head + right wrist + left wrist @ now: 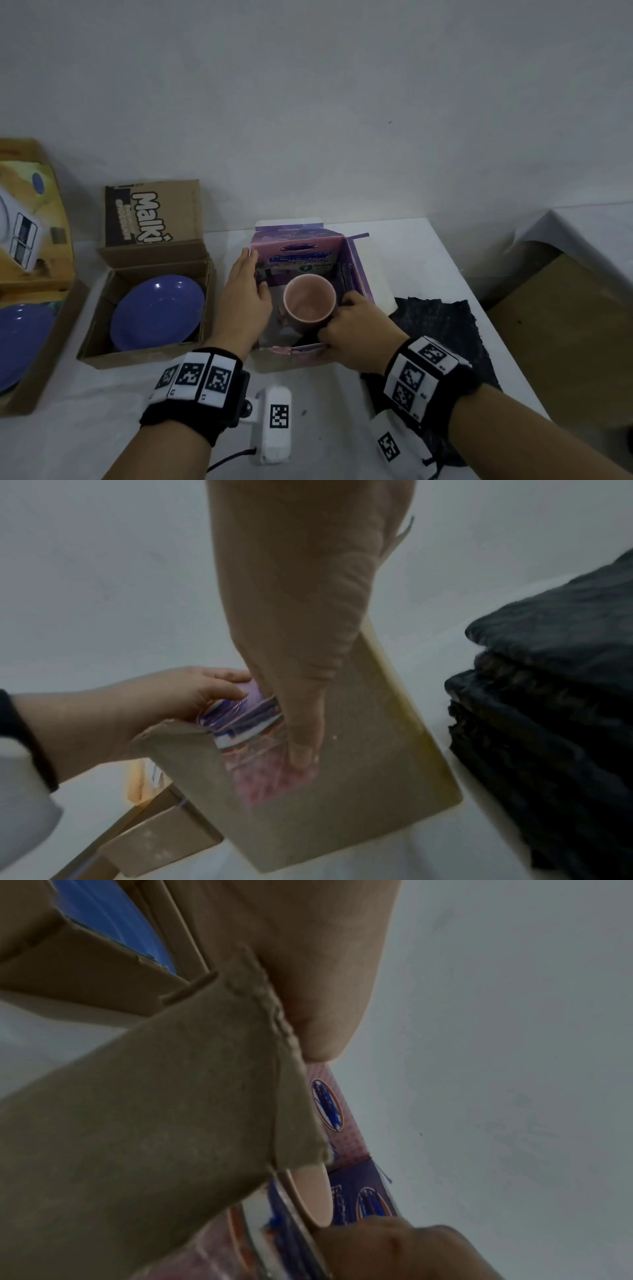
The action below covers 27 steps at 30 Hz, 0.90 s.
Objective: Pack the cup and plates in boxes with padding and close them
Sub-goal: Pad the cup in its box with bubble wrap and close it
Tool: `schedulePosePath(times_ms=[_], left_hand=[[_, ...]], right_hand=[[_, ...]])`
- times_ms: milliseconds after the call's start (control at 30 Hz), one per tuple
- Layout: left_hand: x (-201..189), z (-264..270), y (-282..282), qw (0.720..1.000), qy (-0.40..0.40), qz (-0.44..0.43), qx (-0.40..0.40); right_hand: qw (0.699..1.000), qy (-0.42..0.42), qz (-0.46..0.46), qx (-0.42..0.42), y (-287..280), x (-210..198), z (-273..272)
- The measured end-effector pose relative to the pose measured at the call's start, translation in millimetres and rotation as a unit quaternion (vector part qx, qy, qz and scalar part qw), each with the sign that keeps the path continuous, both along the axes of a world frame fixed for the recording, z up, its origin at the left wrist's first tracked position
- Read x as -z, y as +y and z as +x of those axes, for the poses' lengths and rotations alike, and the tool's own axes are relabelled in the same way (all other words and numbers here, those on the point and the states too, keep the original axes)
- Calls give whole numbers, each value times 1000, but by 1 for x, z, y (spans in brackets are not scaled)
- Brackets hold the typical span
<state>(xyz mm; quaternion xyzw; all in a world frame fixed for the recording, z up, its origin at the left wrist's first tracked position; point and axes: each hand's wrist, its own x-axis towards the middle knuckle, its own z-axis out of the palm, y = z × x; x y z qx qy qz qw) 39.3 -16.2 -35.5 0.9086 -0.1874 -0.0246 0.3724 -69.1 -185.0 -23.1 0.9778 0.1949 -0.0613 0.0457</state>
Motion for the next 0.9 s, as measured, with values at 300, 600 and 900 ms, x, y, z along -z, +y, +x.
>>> schedulePosePath(times_ms=[300,600,900], left_hand=[[-5,-6,-12,996,-29,86,-20],[-10,-10,-11,992,-24,125,-21],[-11,-11,-11,992,-20,119,-25]], right_hand=[[838,-275,332,334,-37,-7,-35],[850,25,184,494,-53,39,-87],[792,-191,309,490,-59,16,-83]])
